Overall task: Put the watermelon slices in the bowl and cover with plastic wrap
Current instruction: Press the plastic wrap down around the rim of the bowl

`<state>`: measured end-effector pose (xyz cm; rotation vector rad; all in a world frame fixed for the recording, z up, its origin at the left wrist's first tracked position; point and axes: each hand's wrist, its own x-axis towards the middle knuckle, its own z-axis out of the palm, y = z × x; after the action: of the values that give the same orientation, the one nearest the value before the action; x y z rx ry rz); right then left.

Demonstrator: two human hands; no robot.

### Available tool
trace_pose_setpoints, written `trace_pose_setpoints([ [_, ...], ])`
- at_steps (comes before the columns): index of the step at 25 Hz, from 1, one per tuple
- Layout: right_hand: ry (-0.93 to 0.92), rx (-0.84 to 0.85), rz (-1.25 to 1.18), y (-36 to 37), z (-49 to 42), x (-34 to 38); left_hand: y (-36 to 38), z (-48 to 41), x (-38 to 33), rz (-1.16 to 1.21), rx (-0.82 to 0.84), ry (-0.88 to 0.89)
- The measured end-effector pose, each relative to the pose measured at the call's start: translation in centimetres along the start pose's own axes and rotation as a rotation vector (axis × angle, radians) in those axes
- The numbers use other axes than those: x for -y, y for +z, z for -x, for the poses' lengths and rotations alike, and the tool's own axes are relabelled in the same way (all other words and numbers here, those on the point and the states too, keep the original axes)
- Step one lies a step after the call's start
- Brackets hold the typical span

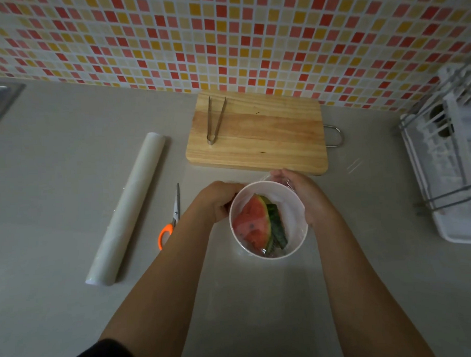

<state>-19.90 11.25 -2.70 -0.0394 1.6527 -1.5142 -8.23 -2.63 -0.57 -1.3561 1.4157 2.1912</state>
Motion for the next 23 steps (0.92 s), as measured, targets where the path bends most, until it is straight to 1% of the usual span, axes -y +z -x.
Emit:
trace_pose_setpoints([
  [3, 0.017, -0.01, 0.034, 0.0, -0.1, -0.1, -0.1, 0.0, -0.2, 0.01, 0.057, -0.038],
  [5, 0.014, -0.034, 0.085, 0.0, -0.3, -0.2, -0.1, 0.3, -0.4, -0.037, 0.067, 0.015],
  [6, 0.004, -0.042, 0.11, 0.0, -0.2, -0.2, 0.1, 0.4, -0.5, -0.063, 0.051, 0.072],
  [7, -0.005, -0.047, 0.135, 0.0, -0.2, -0.2, 0.3, 0.5, -0.5, -0.088, -0.008, 0.145],
  [9, 0.016, -0.061, 0.168, -0.2, 0.0, -0.1, 0.4, 0.4, 0.0, -0.024, -0.121, 0.256],
  [10, 0.049, -0.064, 0.171, -0.4, 0.0, -0.1, 0.1, 0.4, 0.5, 0.016, -0.142, 0.293],
  [11, 0.08, -0.057, 0.174, -0.9, 0.2, -0.1, -0.2, 0.4, 1.0, 0.001, -0.125, 0.306],
  [14, 0.155, 0.011, 0.279, -2.3, 1.1, -0.8, -0.8, 0.5, 3.3, -0.199, -0.064, 0.321],
  [15, 0.161, -0.003, 0.326, -2.5, 1.5, -1.4, -0.7, 0.5, 3.7, -0.187, -0.065, 0.311],
  [16, 0.137, -0.043, 0.342, -2.4, 1.8, -1.9, -0.5, 0.4, 4.1, -0.123, -0.073, 0.309],
  [18, 0.028, -0.141, 0.286, -1.6, 2.5, -2.8, 0.0, 0.3, 4.5, 0.083, -0.069, 0.318],
  [20, -0.033, -0.199, 0.191, -0.9, 3.0, -2.8, 0.6, 0.6, 4.4, 0.241, -0.08, 0.34],
  [21, -0.042, -0.208, 0.161, -0.7, 3.1, -2.6, 0.8, 0.8, 4.2, 0.263, -0.101, 0.355],
  [23, -0.032, -0.199, 0.153, -0.5, 3.1, -1.8, 1.1, 1.0, 3.7, 0.23, -0.136, 0.383],
])
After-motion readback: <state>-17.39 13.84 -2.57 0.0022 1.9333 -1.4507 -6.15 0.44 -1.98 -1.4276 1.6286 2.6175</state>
